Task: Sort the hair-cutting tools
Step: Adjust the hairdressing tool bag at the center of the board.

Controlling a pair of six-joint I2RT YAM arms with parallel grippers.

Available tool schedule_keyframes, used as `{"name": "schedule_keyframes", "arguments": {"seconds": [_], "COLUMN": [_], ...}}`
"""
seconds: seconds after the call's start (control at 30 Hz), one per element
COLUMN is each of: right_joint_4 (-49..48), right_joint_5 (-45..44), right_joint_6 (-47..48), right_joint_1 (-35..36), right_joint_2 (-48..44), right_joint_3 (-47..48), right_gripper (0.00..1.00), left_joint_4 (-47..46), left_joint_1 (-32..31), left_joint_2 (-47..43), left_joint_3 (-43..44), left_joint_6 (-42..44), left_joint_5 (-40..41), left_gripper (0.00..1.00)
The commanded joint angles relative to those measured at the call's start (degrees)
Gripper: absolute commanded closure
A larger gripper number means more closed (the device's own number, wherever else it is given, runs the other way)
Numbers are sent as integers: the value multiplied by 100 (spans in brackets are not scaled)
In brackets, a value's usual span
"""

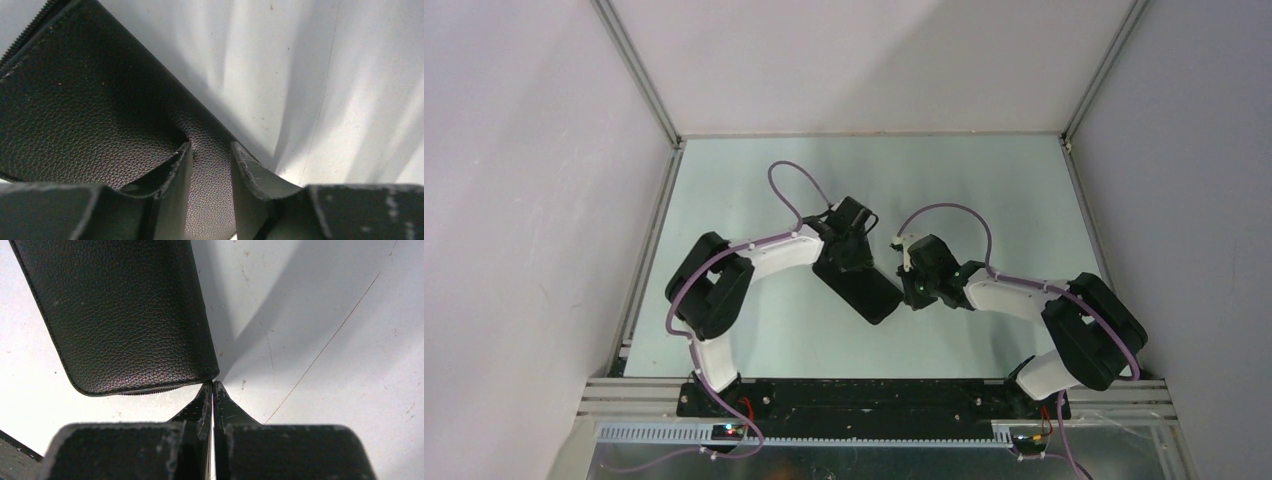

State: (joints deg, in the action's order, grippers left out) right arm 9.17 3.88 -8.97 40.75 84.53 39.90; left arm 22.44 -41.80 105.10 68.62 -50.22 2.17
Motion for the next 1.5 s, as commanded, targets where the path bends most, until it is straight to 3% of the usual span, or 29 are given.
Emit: {"name": "schedule_keyframes", "arguments": {"seconds": [0.0,0.2,0.37,0.77,0.9,1.07,1.23,1.47], "right_joint_4": [-62,321,699,-25,18,142,332,282], "right_joint_5": [-156,-42,194,1759,1914,1723,1459,1472], "right_joint_6": [-54,-174,-380,-1004,-991,-982,-866,-821], "right_joint_1": [28,50,204,-203,-351,-449,-593,-598], "right_joint_2": [-123,-341,-493,-1209,-1360,-1732,-1972,-1475], "right_joint_3": [71,66,71,-888,-900,-887,-738,-438], "right_gripper": [100,100,100,100,94,65,57,52], "left_joint_4": [-249,-718,-956,-1249,-1219,-788,46,-71], "left_joint_1": [-170,-180,-186,-185,-181,-184,-172,31], "left_joint_2": [36,284,314,345,-300,-1409,-2338,-2989], "left_joint_3": [-366,-657,-815,-980,-939,-959,-1074,-2115], "left_joint_6": [-594,-1106,-1322,-1425,-1122,-623,-346,-726], "left_joint_5": [-298,-399,-241,-240,150,932,1459,709], "left_gripper": [66,83,91,94,85,49,26,21]}}
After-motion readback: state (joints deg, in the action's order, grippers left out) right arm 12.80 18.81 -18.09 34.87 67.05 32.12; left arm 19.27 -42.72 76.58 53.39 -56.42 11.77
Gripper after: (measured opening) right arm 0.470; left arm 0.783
